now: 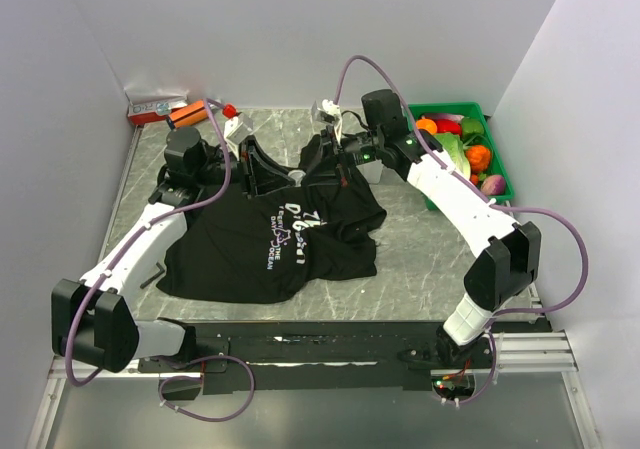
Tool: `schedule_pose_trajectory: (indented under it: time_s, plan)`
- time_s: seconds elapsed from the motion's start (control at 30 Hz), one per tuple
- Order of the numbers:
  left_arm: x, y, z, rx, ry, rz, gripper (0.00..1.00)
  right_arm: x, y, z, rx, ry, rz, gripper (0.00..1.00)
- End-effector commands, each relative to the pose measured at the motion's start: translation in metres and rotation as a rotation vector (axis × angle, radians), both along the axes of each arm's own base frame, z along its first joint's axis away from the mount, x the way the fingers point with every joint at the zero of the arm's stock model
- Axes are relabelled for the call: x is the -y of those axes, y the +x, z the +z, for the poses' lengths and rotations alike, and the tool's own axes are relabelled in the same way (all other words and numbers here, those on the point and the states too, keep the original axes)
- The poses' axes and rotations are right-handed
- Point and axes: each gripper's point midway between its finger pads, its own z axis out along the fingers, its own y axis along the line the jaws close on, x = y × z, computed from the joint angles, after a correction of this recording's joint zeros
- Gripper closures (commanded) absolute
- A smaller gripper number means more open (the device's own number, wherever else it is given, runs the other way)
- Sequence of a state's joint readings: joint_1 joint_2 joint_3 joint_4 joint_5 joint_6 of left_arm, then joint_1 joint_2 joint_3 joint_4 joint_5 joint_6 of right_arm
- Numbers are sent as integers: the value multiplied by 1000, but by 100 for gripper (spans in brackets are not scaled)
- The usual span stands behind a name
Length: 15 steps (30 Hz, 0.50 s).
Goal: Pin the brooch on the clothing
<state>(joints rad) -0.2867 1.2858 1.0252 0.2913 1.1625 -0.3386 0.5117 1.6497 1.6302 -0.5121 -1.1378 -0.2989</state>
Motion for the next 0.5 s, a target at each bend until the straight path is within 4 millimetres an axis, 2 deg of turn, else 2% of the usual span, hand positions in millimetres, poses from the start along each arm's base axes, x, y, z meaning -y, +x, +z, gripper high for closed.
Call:
schedule_pose_trajectory:
  time_s: [0.0,0.47]
  plan:
    - [5,-10,10,39,-20,-55,77,2,-4,22,48,47,-10,100]
    - [12,-13,7,60,5,-90,76,0,1,23,9,63,-23,100]
